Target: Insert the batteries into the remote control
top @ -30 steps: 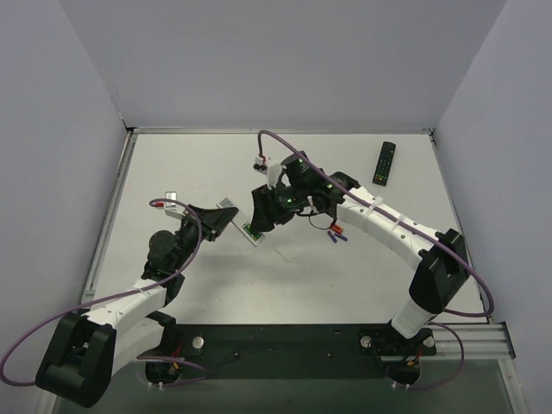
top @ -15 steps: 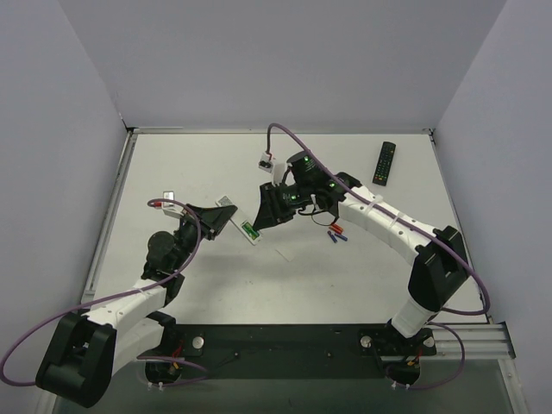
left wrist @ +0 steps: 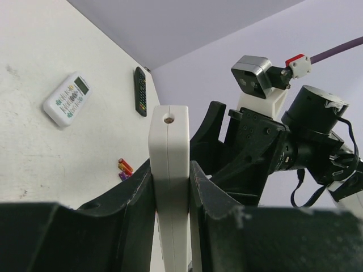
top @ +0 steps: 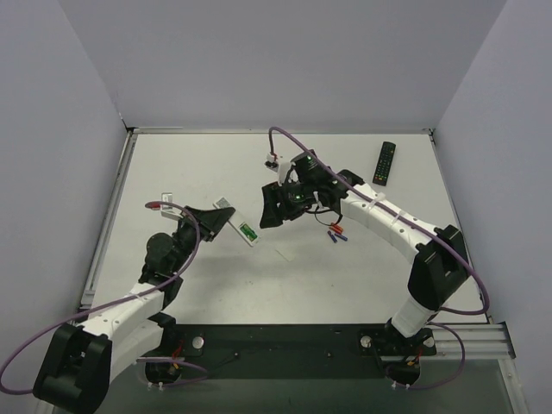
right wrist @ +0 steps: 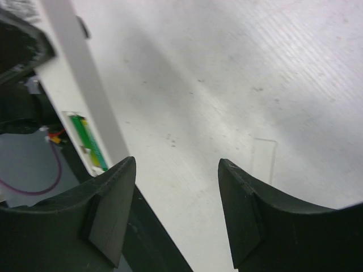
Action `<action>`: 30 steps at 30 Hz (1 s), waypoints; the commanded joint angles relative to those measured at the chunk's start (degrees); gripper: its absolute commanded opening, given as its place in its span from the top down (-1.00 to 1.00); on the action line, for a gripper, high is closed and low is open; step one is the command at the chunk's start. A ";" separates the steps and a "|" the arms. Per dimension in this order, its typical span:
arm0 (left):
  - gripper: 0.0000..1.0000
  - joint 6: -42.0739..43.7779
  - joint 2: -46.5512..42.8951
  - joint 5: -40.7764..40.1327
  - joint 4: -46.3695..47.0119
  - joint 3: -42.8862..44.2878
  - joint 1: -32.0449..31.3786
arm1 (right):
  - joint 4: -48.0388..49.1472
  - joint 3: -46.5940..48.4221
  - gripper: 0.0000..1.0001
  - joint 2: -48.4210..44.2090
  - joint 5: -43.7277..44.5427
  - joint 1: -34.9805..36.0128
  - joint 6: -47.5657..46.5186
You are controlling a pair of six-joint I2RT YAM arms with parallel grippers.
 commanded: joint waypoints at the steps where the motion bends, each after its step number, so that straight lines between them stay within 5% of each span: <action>1: 1.00 7.41 -4.72 -3.46 -4.87 -1.17 0.41 | -7.46 0.74 -0.13 0.49 11.09 -1.14 -8.36; 12: 1.00 13.39 -23.44 -13.39 -27.11 -3.11 1.38 | -12.82 0.73 -0.12 11.64 29.56 3.33 -14.79; 20: 1.00 15.15 -29.86 -15.85 -35.11 -2.06 1.64 | -13.44 6.18 -0.11 22.01 29.92 7.73 -9.96; 30: 1.00 16.82 -30.04 -15.15 -35.56 -1.88 1.82 | -14.14 5.14 0.39 24.66 35.81 7.21 -1.70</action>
